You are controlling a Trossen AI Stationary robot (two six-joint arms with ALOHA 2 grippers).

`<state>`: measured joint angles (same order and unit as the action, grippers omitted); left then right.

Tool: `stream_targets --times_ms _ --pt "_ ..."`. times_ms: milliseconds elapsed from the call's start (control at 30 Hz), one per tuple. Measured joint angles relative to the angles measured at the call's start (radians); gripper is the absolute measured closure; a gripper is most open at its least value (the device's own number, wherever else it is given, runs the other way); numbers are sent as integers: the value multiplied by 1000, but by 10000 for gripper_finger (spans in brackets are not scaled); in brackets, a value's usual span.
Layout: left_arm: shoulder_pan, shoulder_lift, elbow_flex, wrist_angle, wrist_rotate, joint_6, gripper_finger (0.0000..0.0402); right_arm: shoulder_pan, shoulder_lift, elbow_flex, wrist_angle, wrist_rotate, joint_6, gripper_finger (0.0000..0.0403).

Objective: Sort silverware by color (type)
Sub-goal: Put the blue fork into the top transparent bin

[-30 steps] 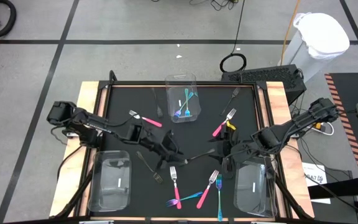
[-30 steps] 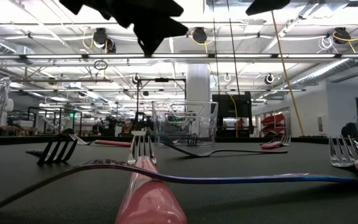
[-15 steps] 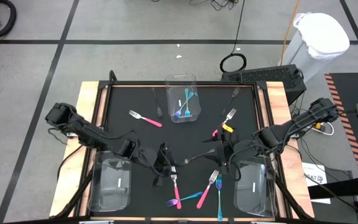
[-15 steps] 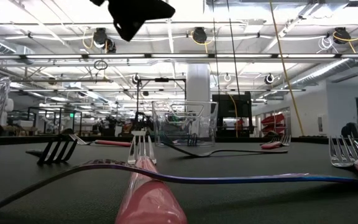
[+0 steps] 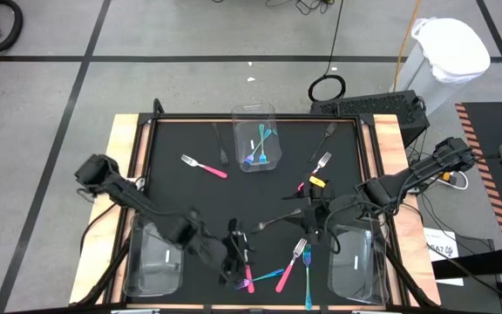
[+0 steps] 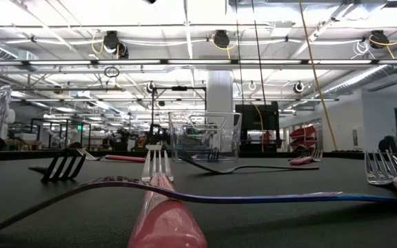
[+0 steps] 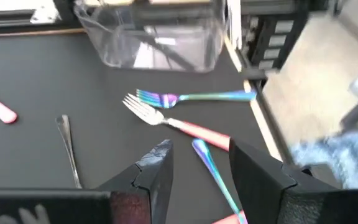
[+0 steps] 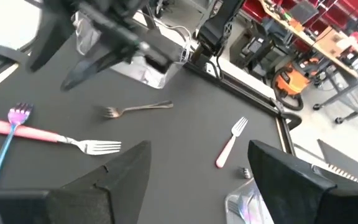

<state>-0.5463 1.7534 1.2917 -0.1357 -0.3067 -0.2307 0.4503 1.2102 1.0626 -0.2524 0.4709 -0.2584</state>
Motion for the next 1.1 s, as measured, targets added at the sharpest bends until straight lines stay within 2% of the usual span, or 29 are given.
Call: stream_targets --times_ms 100,200,333,533,733,933,1100 --pt "-1 65 111 -155 10 30 244 0 0 0 -3 -8 76 138" --pt "-2 97 199 -329 12 28 244 0 14 0 -7 -77 187 138" --pt "1 77 225 -466 -4 4 244 30 67 0 -3 -164 253 138" --pt "0 42 223 -649 -19 10 244 57 193 1 67 -190 288 138" --pt "5 44 223 -688 -18 151 244 56 345 99 28 -229 355 138" --pt "31 27 221 -728 -29 186 244 59 501 244 -95 -344 402 138" --pt "38 -25 179 -726 -49 223 244 63 610 352 -195 -345 397 138"
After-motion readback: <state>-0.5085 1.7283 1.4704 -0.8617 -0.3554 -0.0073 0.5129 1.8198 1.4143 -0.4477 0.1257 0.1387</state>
